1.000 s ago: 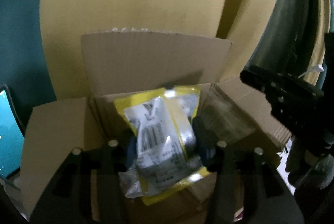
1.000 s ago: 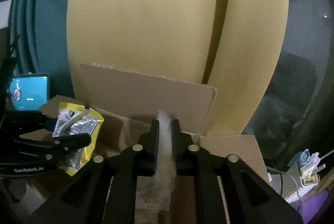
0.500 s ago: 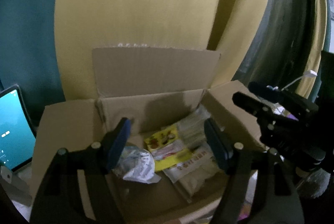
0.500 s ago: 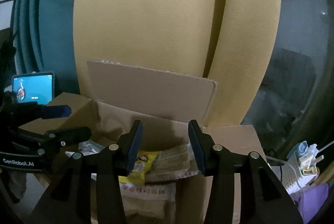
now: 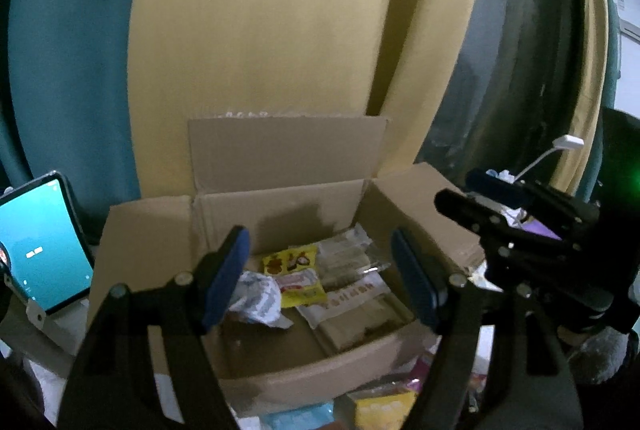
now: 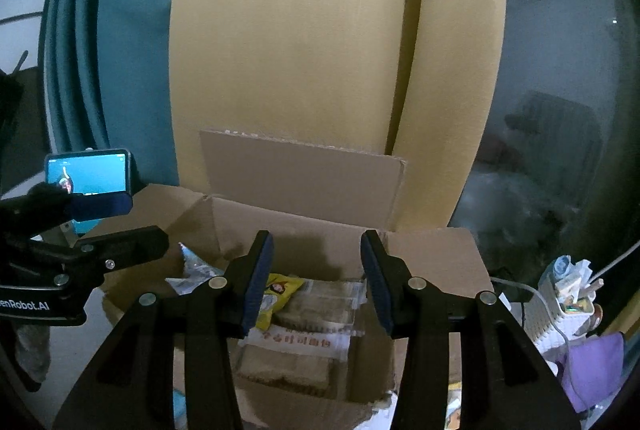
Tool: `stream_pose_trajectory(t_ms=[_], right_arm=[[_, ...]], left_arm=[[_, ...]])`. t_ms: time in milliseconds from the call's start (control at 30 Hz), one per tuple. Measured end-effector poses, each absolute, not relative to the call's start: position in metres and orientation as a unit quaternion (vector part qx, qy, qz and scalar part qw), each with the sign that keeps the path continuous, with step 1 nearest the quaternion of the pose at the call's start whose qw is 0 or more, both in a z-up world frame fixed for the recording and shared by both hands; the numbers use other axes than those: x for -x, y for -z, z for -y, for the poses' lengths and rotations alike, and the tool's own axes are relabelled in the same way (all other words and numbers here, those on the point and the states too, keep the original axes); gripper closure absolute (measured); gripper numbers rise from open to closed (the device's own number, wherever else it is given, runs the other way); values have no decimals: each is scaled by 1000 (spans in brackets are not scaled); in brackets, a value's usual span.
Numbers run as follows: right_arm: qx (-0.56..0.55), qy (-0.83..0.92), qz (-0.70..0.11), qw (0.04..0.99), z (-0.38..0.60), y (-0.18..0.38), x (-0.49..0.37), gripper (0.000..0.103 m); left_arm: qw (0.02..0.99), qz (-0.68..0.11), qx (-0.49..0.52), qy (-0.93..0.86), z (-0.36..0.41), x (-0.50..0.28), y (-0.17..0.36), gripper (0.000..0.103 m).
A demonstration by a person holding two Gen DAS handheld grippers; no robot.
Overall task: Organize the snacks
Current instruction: 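Withdraw both tools from the box toward the snack pile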
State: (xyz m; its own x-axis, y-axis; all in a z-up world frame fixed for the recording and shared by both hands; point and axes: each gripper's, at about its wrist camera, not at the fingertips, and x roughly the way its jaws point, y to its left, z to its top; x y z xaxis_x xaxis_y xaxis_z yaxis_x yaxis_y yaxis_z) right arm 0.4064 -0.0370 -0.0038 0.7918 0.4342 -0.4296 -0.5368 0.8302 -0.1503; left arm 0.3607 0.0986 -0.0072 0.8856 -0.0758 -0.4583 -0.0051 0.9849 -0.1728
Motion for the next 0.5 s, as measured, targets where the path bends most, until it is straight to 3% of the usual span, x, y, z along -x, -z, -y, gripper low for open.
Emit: stream_pose_trajectory(t_ms=[500], right_arm=[[127,-255,-191,939,62,-1,-359,55]], left_arm=[[972,-221,76,28,-75,-308,-7,28]])
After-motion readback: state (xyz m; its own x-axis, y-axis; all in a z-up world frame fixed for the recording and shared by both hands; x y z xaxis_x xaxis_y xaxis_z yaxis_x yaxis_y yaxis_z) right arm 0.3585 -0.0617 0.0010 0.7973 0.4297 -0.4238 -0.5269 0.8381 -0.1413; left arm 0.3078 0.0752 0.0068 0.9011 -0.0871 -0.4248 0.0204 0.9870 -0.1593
